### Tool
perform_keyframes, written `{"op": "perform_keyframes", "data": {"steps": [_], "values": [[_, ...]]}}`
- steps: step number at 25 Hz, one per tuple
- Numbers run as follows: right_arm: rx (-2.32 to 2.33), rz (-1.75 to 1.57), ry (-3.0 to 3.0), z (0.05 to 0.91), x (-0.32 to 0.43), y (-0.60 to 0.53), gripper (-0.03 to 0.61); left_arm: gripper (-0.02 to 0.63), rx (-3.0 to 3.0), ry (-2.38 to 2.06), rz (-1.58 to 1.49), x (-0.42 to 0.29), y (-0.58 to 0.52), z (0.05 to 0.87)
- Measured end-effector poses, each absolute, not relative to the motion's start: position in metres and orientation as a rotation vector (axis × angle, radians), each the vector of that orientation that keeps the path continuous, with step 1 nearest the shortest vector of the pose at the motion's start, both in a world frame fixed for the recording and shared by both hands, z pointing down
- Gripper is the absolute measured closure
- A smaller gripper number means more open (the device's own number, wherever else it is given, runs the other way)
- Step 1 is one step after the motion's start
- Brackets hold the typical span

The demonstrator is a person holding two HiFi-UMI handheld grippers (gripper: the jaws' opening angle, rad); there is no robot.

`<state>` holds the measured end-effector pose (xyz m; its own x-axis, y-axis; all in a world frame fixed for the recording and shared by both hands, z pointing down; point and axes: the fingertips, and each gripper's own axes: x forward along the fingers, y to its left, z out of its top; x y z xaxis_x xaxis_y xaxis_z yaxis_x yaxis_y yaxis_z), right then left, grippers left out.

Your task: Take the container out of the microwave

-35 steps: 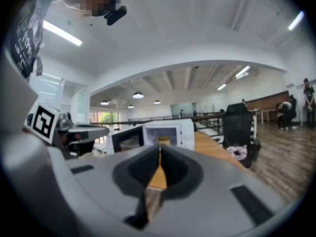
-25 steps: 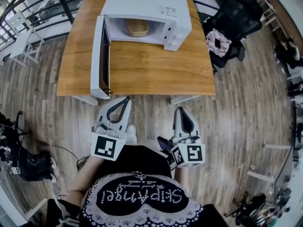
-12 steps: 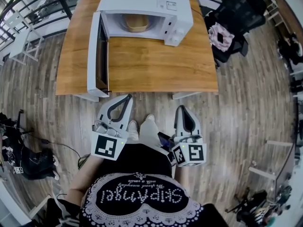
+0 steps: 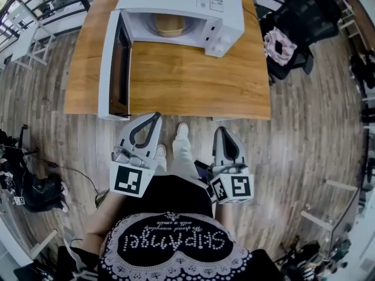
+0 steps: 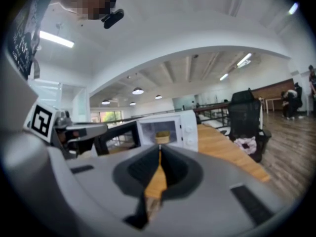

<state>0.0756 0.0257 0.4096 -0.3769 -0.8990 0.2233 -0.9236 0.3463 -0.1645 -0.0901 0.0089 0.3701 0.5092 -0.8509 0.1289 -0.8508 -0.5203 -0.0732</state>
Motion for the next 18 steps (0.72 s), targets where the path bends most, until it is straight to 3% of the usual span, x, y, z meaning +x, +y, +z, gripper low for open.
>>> {"op": "perform_keyframes", "data": {"steps": [18], "values": [[1.426, 0.325, -2.648, 0.403, 0.094, -0.126, 0.545, 0.591, -2.530, 1.881, -0.186, -0.089, -0.095, 0.370]]}}
